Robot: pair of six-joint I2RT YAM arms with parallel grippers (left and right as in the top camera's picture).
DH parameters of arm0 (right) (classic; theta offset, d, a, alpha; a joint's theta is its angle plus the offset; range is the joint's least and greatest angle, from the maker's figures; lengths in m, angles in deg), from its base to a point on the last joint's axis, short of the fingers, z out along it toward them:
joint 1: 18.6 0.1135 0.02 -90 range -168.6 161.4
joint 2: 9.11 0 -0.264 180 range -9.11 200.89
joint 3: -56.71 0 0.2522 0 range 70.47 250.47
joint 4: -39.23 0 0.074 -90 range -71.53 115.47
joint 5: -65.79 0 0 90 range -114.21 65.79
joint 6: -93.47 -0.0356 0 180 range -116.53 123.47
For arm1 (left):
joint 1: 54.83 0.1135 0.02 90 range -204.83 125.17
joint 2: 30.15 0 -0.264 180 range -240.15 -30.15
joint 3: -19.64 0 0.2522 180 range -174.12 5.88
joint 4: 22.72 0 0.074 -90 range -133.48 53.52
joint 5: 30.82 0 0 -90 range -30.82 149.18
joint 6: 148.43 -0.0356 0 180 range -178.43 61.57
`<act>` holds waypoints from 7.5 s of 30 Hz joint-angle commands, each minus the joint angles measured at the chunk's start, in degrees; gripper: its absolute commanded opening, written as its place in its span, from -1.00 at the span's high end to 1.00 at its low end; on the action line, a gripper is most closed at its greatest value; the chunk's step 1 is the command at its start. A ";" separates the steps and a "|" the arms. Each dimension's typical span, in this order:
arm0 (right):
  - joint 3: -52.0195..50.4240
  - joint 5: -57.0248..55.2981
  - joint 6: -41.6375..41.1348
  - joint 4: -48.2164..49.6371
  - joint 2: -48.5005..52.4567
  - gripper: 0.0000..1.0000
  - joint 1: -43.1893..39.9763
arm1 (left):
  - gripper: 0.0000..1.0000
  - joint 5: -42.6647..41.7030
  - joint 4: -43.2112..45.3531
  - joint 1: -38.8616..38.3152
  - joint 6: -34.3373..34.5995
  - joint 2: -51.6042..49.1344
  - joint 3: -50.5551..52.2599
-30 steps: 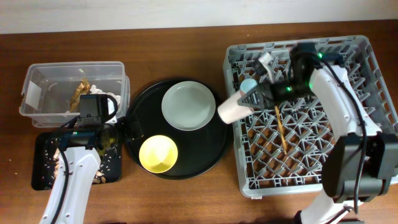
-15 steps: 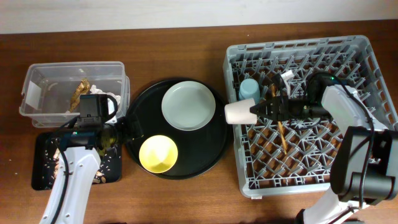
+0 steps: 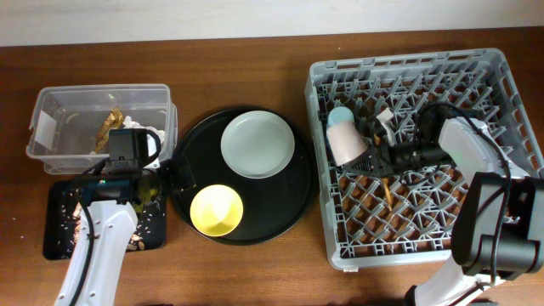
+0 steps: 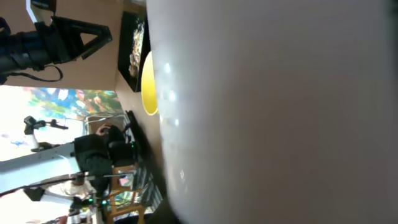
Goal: Sort waste into correct bins and load items into the dishwasher rack
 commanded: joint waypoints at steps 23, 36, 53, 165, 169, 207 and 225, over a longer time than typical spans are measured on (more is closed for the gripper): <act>7.23 -25.27 -23.54 -0.35 -29.66 0.52 7.48 | -0.98 -0.59 0.11 0.24 -0.04 0.02 -0.81; 5.92 -48.78 -39.41 13.29 -26.88 0.51 52.92 | -0.98 -0.59 0.11 0.24 -0.04 0.02 -0.81; 5.42 -51.47 -40.81 28.28 -5.68 0.50 64.81 | -0.98 -0.57 0.11 0.24 -0.04 0.02 -0.81; 8.85 -44.96 -46.56 46.31 -20.02 0.79 3.45 | -0.99 32.22 -0.70 3.10 -0.07 0.02 -0.81; 8.85 -50.05 -37.31 40.61 -25.29 0.63 9.70 | -0.98 32.22 -0.70 3.08 -0.07 0.02 -0.81; 8.83 -63.98 -36.06 25.79 -10.10 0.30 34.25 | -0.98 32.22 -0.70 3.08 -0.07 0.02 -0.81; 8.50 -66.71 -36.04 25.24 -6.01 0.47 34.25 | -0.98 32.22 -0.70 3.08 -0.07 0.02 -0.81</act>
